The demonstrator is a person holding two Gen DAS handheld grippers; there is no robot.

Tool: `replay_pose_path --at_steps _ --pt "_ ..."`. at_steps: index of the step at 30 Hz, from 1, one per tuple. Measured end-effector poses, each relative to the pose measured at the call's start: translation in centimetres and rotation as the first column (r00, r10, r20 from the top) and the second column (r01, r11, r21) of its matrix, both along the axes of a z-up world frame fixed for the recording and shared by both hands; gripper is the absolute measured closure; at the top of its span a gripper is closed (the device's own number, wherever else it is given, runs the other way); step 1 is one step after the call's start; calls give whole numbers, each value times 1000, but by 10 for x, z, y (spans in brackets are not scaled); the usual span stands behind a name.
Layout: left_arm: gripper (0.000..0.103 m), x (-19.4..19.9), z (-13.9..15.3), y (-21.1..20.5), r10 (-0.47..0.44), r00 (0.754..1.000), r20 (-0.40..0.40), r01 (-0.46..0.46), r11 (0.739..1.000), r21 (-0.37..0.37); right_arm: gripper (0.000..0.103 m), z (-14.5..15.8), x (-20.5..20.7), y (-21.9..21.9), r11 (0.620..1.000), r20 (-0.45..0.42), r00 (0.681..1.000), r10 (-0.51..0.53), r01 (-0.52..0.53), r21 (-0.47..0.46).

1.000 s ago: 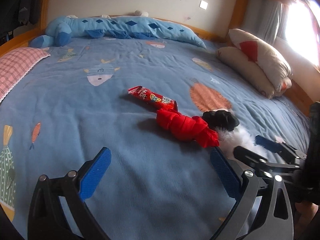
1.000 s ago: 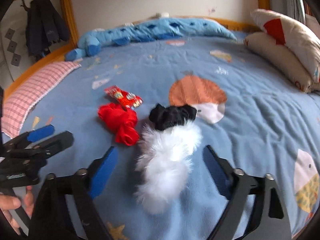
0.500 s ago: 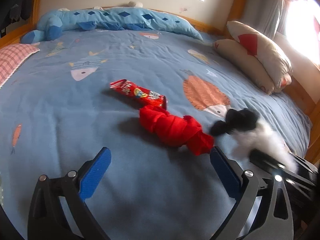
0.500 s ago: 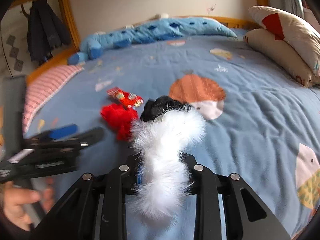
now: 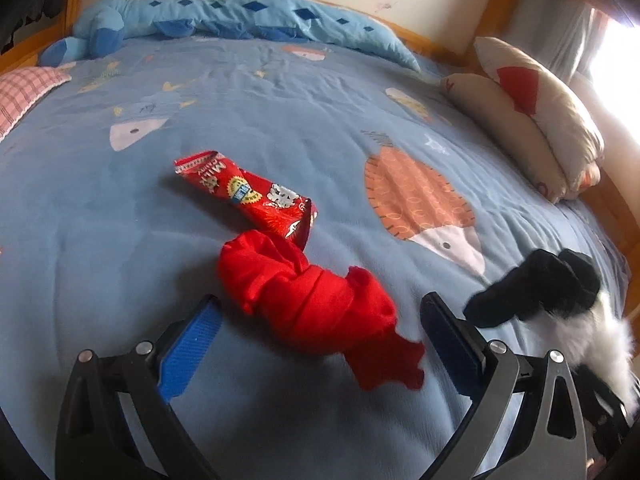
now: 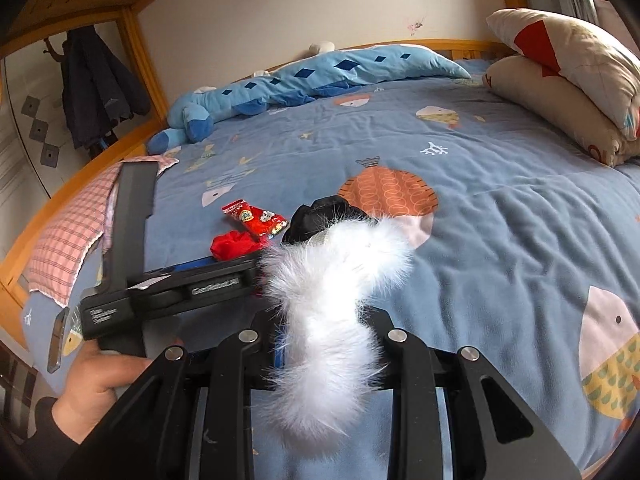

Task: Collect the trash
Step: 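Grasp the black-and-white fluffy item with the right gripper, then grasp the red cloth with the left gripper while the right holds the fluffy item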

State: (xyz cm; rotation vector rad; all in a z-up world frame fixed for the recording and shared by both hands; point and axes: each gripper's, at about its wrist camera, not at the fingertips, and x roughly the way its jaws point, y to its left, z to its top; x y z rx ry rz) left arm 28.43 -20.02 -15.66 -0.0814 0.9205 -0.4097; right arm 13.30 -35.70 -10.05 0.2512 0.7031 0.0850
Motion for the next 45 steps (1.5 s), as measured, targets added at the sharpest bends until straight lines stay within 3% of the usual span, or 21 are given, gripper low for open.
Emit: replay_pose_path --at_steps 3,5,6,9,16,21,30,34,38,41,45 --pt "6 6 -5 -3 16 1000 -2 -16 1000 8 77 -2 3 3 1000 -6 1000 10 -10 -5" --pt "23 6 -4 -3 21 1000 12 -22 1000 19 77 -3 3 5 1000 -8 1000 17 -17 -6" --pt "42 4 -3 -3 16 1000 18 -16 1000 19 77 -4 4 6 1000 -9 1000 20 -20 -6" --pt "50 1 -2 3 -7 1000 17 7 1000 -14 77 -4 4 7 1000 -12 1000 23 -23 -10" --pt "51 -23 14 23 -30 999 41 32 998 -55 77 4 -7 12 999 2 999 34 -34 -16" --pt "51 -50 45 33 -57 993 105 65 995 -74 77 25 -23 17 999 43 998 45 -44 -29" --pt "51 -118 100 18 -187 958 216 213 971 -106 77 75 -101 6 999 160 987 24 -17 -47" --pt "51 -153 112 -4 -267 934 237 302 945 -124 77 91 -154 -10 999 188 982 -14 23 -47" --pt "51 -193 122 -33 -371 890 264 415 900 -135 77 101 -210 -33 996 199 977 -78 87 -35" --pt "51 -227 124 -58 -456 847 273 505 852 -143 77 104 -249 -48 988 197 970 -140 150 -35" --pt "51 -274 120 -97 -581 769 267 625 772 -119 76 100 -300 -62 968 189 953 -237 249 -42"
